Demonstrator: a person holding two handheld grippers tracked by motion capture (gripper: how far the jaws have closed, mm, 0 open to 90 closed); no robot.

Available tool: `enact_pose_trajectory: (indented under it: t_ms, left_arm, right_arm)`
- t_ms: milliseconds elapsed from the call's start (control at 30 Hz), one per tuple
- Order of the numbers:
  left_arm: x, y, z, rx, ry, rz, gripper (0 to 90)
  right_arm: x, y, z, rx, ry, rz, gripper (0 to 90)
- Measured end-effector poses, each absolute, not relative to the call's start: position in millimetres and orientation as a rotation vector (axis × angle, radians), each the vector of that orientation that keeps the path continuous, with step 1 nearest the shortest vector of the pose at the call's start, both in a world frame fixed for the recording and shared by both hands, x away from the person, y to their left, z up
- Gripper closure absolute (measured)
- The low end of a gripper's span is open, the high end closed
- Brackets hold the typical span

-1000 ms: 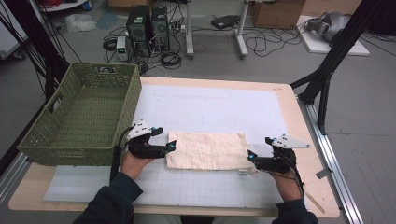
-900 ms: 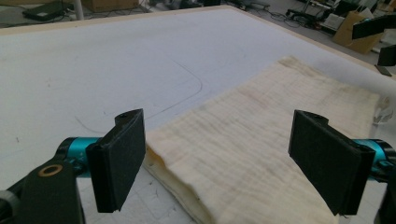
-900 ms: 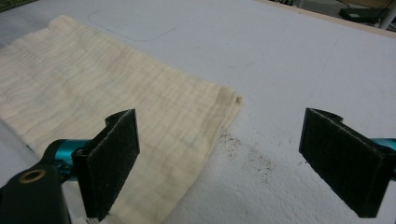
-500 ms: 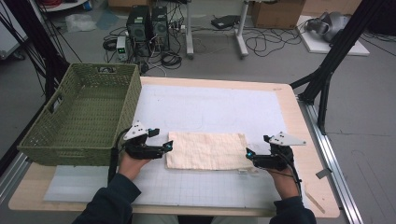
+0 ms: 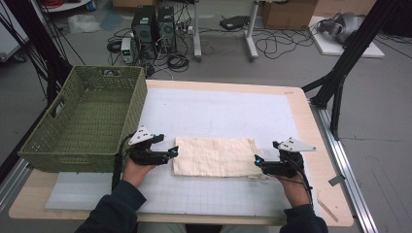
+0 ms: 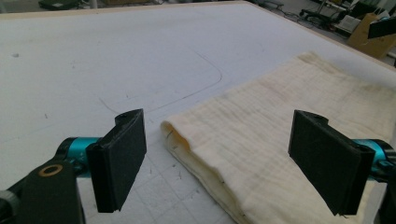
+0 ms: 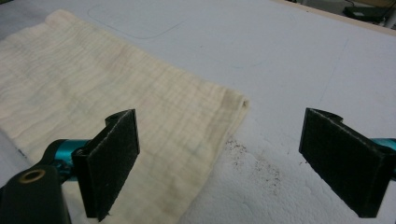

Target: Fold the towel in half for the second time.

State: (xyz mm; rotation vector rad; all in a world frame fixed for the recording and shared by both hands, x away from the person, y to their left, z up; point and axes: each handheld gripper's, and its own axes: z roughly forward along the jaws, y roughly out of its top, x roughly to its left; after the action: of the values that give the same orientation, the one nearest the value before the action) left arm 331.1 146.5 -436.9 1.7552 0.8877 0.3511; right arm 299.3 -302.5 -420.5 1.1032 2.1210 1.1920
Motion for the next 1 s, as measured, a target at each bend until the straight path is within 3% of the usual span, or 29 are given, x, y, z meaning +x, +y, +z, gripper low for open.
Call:
enact_pose_trajectory:
  t_ms: [533,800,900,1000]
  left_arm:
    - [339,137,-427,1.741,0.933,0.382,19.8]
    - [358,131,-414,1.765,0.940,0.389,29.9]
    - [365,129,-416,1.774,0.956,0.359,39.7]
    - [372,125,-420,1.799,0.974,0.365,42.7]
  right_arm:
    - [299,-304,-422,1.091,2.147,1.208,11.5]
    - [300,-304,-423,1.088,2.154,1.209,11.5]
    - [300,-304,-423,1.091,2.159,1.207,11.5]
    - [299,-304,-422,1.090,2.155,1.214,11.5]
